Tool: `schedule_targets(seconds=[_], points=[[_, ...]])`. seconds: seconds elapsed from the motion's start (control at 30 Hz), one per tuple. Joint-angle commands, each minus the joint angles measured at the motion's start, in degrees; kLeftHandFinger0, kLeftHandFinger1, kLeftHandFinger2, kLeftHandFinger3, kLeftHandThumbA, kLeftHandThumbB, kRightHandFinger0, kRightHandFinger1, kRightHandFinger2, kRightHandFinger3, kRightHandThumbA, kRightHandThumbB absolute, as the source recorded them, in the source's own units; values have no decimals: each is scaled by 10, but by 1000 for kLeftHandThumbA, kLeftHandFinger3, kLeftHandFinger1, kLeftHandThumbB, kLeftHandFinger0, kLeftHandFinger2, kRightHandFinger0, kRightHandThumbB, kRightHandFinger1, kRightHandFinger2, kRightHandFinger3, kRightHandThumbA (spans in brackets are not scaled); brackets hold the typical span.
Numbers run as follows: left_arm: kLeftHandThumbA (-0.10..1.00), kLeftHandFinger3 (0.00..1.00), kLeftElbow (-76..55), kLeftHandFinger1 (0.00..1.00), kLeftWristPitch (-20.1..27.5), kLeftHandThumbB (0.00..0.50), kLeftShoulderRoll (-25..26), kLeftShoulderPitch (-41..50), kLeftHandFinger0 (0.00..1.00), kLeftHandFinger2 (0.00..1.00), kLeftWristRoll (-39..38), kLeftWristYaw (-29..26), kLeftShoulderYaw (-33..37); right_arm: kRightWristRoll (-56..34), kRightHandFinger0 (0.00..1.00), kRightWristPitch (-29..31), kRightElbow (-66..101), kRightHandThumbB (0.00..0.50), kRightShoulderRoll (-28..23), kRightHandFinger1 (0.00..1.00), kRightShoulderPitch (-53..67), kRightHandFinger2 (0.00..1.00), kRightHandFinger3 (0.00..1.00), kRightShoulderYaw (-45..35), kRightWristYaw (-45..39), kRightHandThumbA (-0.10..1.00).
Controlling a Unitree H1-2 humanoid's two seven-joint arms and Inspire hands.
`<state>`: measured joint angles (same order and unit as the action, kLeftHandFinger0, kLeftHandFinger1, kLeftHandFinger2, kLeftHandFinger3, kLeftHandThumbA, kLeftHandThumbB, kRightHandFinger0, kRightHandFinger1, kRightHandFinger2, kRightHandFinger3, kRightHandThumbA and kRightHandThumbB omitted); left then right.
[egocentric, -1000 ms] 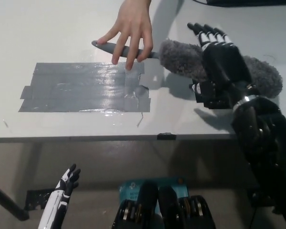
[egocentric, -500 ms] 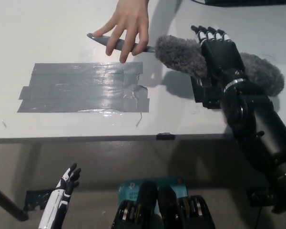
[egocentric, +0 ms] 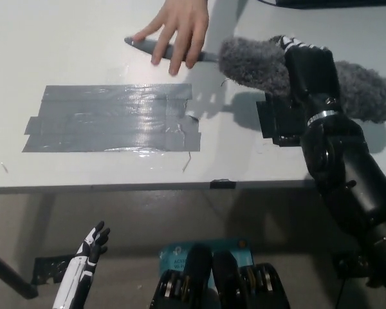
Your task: A person hands a grey duster to the robot and the robot grabs it with its right hand and places it on the black marked spot infron tof it on the desk
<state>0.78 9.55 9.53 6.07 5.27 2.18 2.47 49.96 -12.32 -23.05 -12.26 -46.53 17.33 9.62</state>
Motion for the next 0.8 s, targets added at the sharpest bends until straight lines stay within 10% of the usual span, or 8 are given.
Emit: schedule_targets(seconds=[0.0,0.37,0.53,0.77], points=[[1000,1000,-20,1000,-6,206,12,0,1000,1000,5,11,-1,-85,2,74,86,154,-6,447,-47,801,937,-48,15,-100],[1000,1000,-21,1000,-13,203,10,-5,1000,1000,-6,17,-3,-133,138,17,58,121,-80,648,-140,945,1000,-30,-212,-100],[1000,1000,-21,1000,-11,190,10,-5,1000,1000,-7,18,-4,-169,44,22,-43,148,-107,525,-192,852,940,-18,-300,-100],[1000,1000,-24,1000,-10,171,12,-8,1000,1000,-3,18,-6,-165,243,30,-166,190,-125,718,-235,960,980,24,-373,-100]])
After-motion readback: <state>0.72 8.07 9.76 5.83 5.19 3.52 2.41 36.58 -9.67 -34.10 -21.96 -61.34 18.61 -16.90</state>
